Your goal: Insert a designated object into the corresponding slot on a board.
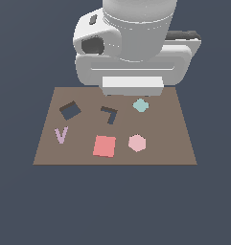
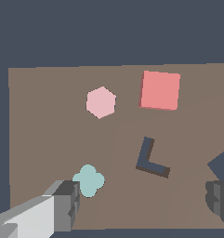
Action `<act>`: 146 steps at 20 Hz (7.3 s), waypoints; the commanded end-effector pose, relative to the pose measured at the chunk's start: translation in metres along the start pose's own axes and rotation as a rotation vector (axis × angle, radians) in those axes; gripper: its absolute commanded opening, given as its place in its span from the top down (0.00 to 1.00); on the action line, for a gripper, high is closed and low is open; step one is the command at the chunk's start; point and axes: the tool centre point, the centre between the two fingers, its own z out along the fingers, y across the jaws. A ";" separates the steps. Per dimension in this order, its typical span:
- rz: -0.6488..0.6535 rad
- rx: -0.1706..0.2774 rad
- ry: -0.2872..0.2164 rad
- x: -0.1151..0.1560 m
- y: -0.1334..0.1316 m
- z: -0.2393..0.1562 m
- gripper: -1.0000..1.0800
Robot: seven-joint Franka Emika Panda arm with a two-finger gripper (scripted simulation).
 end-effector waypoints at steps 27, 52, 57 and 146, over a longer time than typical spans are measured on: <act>0.082 -0.012 -0.005 0.077 0.050 0.101 0.04; 0.100 -0.013 -0.007 0.094 0.062 0.142 1.00; 0.100 -0.013 -0.007 0.094 0.062 0.142 1.00; -2.143 -0.002 -0.018 -0.045 0.190 0.128 1.00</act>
